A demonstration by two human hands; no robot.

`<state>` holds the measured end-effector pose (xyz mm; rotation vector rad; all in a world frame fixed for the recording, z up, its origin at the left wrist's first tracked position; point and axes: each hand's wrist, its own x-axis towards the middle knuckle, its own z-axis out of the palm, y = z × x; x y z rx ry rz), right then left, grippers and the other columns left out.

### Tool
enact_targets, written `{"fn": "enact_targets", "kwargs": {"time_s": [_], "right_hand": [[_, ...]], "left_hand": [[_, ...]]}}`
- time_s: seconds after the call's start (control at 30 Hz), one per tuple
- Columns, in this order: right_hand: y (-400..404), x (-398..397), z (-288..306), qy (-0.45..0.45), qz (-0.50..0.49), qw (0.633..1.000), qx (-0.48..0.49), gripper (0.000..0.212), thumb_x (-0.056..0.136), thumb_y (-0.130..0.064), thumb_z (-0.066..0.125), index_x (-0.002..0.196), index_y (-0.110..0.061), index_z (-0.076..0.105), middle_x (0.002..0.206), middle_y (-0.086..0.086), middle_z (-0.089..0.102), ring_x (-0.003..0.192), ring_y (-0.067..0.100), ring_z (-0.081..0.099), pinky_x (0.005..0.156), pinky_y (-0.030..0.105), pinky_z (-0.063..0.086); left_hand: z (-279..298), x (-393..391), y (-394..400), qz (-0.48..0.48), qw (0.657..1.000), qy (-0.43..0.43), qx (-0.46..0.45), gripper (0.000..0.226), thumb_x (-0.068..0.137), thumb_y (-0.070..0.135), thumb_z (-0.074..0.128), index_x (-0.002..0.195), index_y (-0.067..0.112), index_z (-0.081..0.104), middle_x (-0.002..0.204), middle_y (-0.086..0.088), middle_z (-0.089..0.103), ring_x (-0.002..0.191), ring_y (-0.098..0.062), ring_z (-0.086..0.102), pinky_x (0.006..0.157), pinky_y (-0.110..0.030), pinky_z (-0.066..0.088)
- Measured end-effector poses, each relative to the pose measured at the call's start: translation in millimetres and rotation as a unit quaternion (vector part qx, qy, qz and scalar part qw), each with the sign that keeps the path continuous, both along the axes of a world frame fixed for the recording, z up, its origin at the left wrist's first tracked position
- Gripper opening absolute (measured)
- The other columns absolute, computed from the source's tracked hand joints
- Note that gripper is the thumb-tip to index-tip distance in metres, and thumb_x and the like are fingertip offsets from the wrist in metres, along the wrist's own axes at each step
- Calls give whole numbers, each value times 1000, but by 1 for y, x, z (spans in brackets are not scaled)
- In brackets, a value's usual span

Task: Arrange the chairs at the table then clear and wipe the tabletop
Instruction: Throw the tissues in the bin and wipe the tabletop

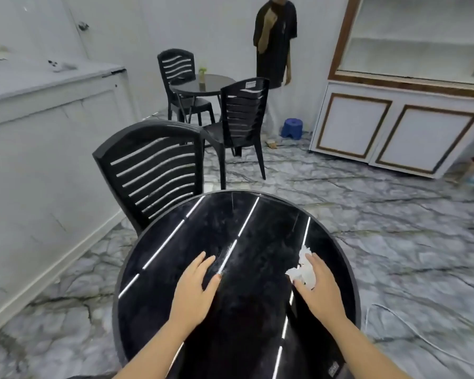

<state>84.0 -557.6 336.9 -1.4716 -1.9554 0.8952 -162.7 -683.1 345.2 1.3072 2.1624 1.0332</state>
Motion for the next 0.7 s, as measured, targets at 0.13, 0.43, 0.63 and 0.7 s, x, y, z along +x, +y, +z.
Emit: {"fn": "enact_targets", "kwargs": {"time_s": [0.13,0.43,0.63,0.7], "right_hand": [[18,-1,-11,-28,-3,1000,-8,68,79,-29,68,140,-25,37,151,-8,32,139,11,28,111,30,23],[45,-9,-32,-60,-11,998,-2,78,77,-38,70,143,-32,28,155,-9,20,142,6,3,115,33,11],[52,-11,-43,-79,15,997,-15,77,79,-35,67,144,-32,26,154,-13,19,146,12,2,114,32,1],[51,-10,-48,-69,11,997,-24,73,81,-36,65,143,-33,26,150,-18,20,145,9,3,113,30,-1]], "left_hand": [[-12,-8,30,-22,999,22,-35,44,93,38,48,137,30,43,151,11,32,138,-6,26,113,-31,23],[-60,-9,59,-88,979,143,-118,51,95,49,32,142,33,29,157,11,18,145,-12,10,118,-41,6],[-77,-6,57,-98,963,223,-118,67,86,66,15,143,33,27,157,12,14,144,-10,0,116,-38,-1],[-77,-7,57,-98,962,225,-119,66,86,67,18,142,34,28,157,13,16,143,-7,-1,116,-37,-2]]}}
